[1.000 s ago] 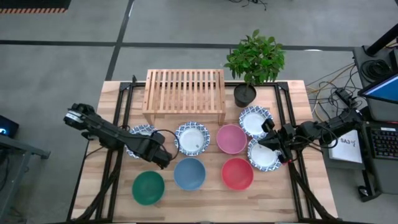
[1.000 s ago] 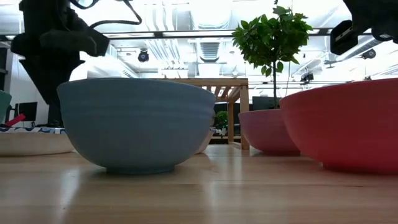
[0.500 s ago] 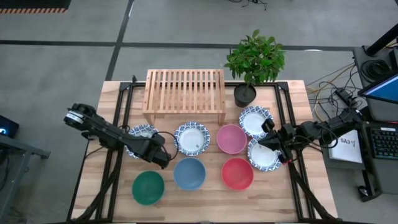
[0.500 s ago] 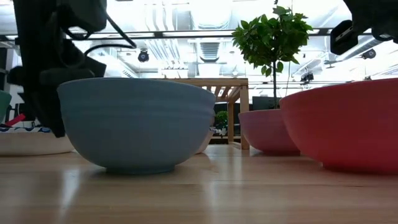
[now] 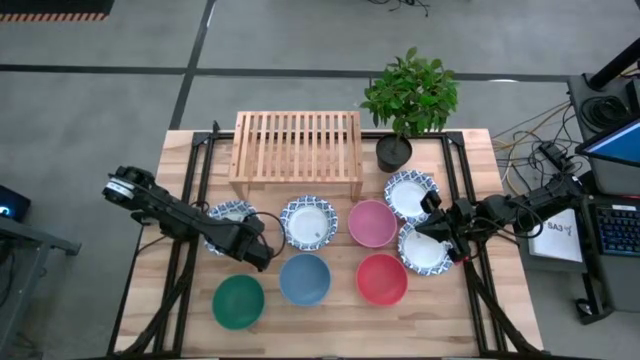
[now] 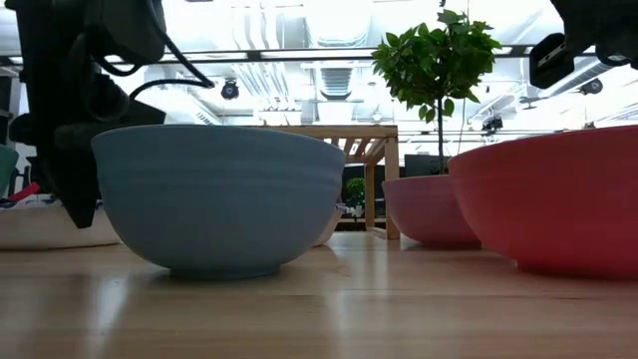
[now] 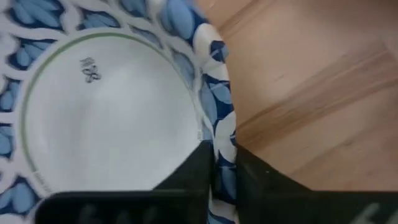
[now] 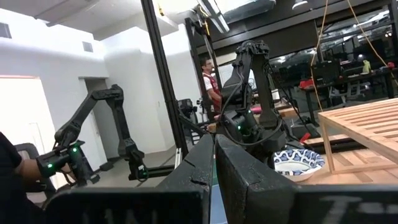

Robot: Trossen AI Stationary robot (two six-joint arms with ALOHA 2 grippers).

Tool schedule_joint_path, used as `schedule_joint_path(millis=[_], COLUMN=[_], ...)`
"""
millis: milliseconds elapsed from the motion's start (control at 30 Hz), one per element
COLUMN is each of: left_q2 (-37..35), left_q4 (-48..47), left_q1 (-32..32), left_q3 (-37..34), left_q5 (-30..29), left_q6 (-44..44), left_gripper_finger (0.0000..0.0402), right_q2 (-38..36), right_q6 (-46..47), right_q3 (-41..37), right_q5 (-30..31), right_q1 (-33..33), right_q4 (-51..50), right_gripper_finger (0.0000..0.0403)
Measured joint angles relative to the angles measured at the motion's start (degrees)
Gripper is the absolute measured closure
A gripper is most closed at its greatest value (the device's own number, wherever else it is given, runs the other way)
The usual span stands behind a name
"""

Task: Place and stack bowls onto a shelf
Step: Put the white patterned bowl on the shelf

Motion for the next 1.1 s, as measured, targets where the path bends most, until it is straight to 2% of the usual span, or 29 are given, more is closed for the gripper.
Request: schedule_joint_path(millis=[167,333,533,667,833,900,1000,1033,1100], left_q2=[0.0,0.0,0.0,-0.1,-0.1,-0.1,-0.1,-0.1,-0.2], left_q4=[-4.2,-13.2,-23.5,-27.3,-27.7,-27.3,-25.0,-24.1,-23.1], left_q1=[0.0,-0.2,-1.4,-1.9,-1.6,-1.5,-0.8,-0.1,2.5], left_q3=[3.9,11.6,25.0,34.5,44.7,48.1,51.8,52.6,54.2], left_q5=[1.0,3.3,3.2,0.6,-7.1,-14.1,-28.2,-31.4,-33.0], left_q6=[2.9,7.2,19.9,31.3,48.9,56.0,65.5,68.2,72.3], left_gripper_finger=[0.0392,0.0399,0.0401,0.0401,0.0401,0.0401,0.0401,0.0402,0.0402], right_q2=[0.0,0.0,0.0,0.0,0.0,0.0,0.0,0.0,0.0], right_q6=[0.0,-0.1,-0.2,-0.2,-0.3,-0.3,-0.3,-0.3,-0.3], right_q3=[0.0,0.0,0.0,0.0,0.0,0.0,0.0,0.0,0.0], right_q5=[0.0,0.0,0.0,0.0,0.0,0.0,0.0,0.0,0.0], right_q1=[0.0,0.0,0.0,0.0,0.0,0.0,0.0,0.0,0.0], right_q4=[0.0,0.0,0.0,0.0,0.0,0.0,0.0,0.0,0.0], right_gripper_finger=[0.0394,0.0394,0.0394,0.0394,0.0394,0.0394,0.0394,0.0394,0.0394])
